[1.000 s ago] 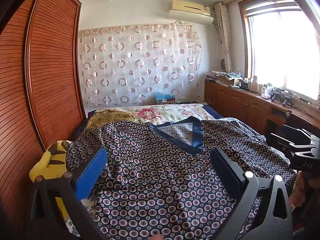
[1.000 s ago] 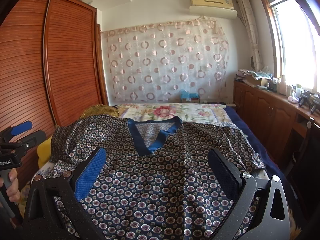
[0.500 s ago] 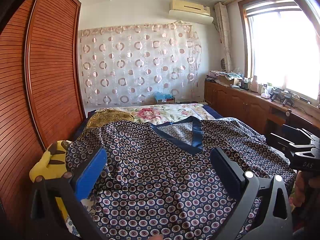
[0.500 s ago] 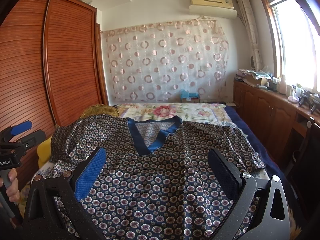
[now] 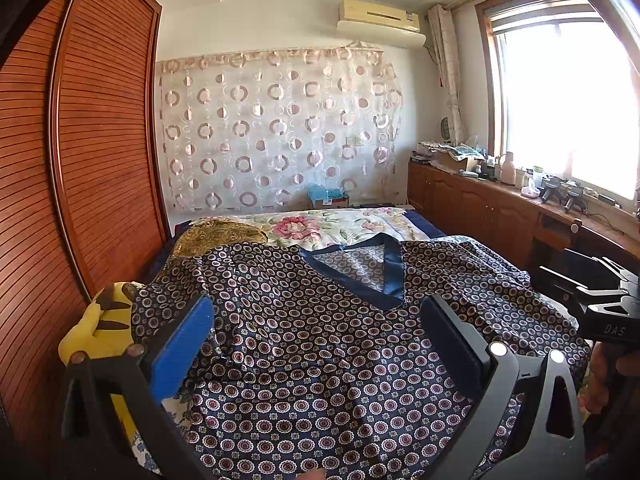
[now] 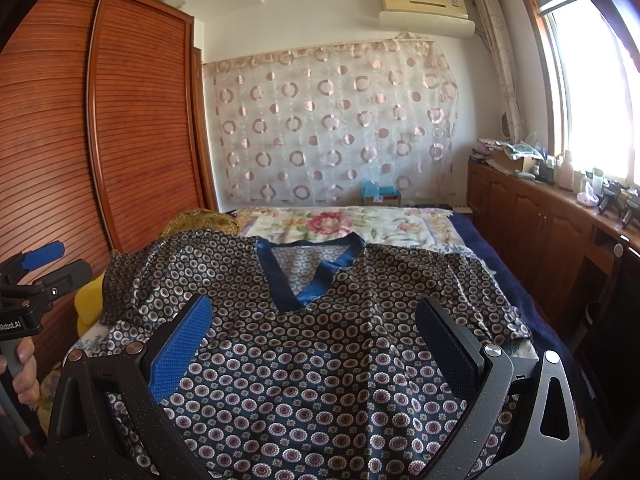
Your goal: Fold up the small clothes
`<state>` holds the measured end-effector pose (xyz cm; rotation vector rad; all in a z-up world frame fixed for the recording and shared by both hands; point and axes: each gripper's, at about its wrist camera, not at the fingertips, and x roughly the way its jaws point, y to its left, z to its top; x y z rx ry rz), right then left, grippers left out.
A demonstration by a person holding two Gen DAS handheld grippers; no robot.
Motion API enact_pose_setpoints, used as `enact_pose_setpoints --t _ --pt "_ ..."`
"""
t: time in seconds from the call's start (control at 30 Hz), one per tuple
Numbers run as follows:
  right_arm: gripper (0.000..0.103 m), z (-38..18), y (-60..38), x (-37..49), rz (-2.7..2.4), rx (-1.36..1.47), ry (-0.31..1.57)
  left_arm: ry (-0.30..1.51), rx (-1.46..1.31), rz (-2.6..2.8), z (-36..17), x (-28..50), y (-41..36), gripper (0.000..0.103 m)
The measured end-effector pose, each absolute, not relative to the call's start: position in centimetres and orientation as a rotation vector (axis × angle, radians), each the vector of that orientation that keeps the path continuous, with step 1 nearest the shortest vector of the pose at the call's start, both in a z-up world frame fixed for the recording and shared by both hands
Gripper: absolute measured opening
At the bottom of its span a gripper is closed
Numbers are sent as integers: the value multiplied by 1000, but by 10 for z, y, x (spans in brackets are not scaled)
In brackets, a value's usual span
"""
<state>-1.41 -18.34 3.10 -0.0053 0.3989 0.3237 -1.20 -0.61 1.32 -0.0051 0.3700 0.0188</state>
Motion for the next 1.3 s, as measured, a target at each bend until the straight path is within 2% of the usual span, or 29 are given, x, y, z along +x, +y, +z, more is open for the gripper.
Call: enact_pose_setpoints --t 0.33,1.0,1.3 --pt "103 30 -181 -13 347 6 401 398 -19 19 9 -9 -1 103" --pt "103 -7 -124 24 391 -98 434 536 -83 121 -57 23 87 103" --pt "103 -33 -96 47 525 -83 566 590 -98 140 -74 30 138 103"
